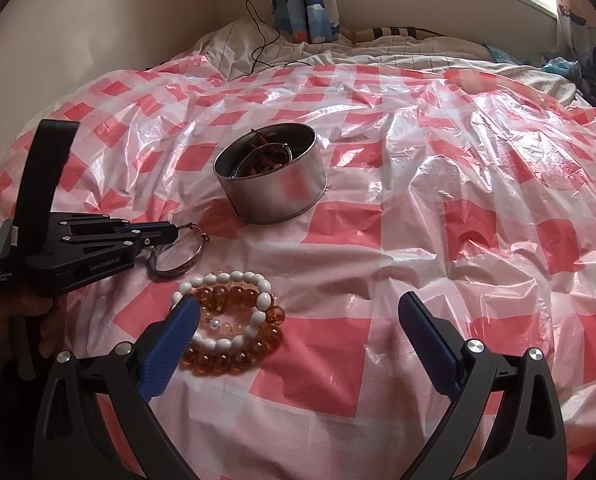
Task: Organize jewelry
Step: 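Close the left gripper on the silver bangle's rim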
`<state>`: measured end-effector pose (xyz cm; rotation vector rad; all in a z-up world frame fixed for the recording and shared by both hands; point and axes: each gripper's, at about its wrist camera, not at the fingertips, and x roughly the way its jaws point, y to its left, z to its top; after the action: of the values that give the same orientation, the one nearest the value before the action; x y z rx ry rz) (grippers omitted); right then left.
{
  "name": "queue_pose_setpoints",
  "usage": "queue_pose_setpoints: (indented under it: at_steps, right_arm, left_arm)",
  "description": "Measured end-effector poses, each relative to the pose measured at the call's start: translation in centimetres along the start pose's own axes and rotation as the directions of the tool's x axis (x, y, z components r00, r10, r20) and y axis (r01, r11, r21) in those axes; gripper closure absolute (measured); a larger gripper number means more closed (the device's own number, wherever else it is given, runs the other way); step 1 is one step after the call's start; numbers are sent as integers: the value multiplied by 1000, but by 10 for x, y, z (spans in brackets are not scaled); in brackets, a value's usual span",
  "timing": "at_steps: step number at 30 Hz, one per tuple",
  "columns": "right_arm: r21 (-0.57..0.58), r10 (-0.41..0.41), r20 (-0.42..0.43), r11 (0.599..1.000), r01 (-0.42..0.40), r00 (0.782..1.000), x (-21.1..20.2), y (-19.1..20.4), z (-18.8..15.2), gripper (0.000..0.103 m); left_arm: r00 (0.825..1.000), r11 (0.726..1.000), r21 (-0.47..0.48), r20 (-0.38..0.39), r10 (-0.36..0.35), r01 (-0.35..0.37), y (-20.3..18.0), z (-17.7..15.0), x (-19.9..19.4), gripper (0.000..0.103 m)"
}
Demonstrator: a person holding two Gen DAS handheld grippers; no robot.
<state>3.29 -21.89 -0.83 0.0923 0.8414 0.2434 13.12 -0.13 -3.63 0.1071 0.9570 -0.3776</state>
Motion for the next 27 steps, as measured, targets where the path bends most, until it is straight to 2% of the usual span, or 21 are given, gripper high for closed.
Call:
queue_pose_setpoints:
  at_steps: [3, 6, 10, 14, 19, 22, 25, 26, 27]
  right_arm:
    - [6, -2, -3, 1000, 2, 1000, 0, -2, 0, 8]
    - [-34, -2, -17, 999, 1, 1000, 3, 6, -3, 8]
    - [-91, 6, -12, 996, -7, 1000, 4, 19, -4, 8]
    - [-118, 55, -20, 991, -57, 998, 9, 28, 0, 8]
    - [-196, 23, -50, 980, -32, 999, 29, 49, 9, 8]
    - [-195, 14, -92, 980, -31, 996, 41, 48, 8, 8]
    - [-151, 51, -86, 987, -63, 995, 40, 40, 9, 9]
    - [-132, 68, -74, 988, -77, 995, 38, 36, 11, 15]
    - [-107, 90, -70, 990, -98, 993, 36, 32, 12, 28]
  left_arm:
    - [999, 998, -60, 36, -13, 15, 12, 3, -11, 100]
    - [999, 994, -109, 32, -27, 31, 21, 2, -11, 100]
    - [1000, 995, -97, 15, -19, 21, 17, 1, -8, 100]
    - [1000, 995, -98, 12, -21, 22, 16, 2, -6, 100]
    - [1000, 995, -97, 6, -20, 21, 15, 2, -5, 99]
    - [1000, 995, -98, 7, -20, 20, 16, 2, -4, 100]
    - [1000, 995, -94, 7, -20, 20, 15, 2, -4, 100]
    - [1000, 995, -93, 8, -21, 21, 16, 3, -4, 100]
    - [1000, 996, -91, 8, -20, 21, 16, 3, -4, 100]
